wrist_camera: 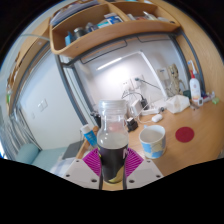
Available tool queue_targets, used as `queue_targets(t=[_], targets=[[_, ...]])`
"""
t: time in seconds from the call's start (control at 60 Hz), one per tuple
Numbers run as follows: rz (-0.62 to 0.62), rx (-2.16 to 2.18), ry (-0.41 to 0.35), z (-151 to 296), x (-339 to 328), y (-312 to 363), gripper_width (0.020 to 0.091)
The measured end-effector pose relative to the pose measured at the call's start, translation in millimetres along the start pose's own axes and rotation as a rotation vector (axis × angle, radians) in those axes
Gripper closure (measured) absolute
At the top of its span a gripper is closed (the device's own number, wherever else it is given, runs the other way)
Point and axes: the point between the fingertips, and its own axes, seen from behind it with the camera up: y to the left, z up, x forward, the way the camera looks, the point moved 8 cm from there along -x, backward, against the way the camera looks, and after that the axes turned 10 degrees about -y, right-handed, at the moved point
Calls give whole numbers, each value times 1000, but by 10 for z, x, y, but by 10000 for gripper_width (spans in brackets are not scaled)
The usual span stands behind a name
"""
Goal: Pour water
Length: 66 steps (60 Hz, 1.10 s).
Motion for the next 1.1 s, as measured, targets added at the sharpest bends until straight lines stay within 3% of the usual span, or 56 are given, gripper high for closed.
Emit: queue_targets(t=[0.117, 0.317, 0.567, 0.95, 1.1], targets=[[-29, 316, 38, 105, 312, 159, 840], [-109, 837, 29, 293, 607, 83, 839], [-173, 1274, 94, 314, 814, 41, 843], [-222, 1622, 222, 354, 907, 25, 842], [-235, 1612, 228, 377, 890, 3, 831]])
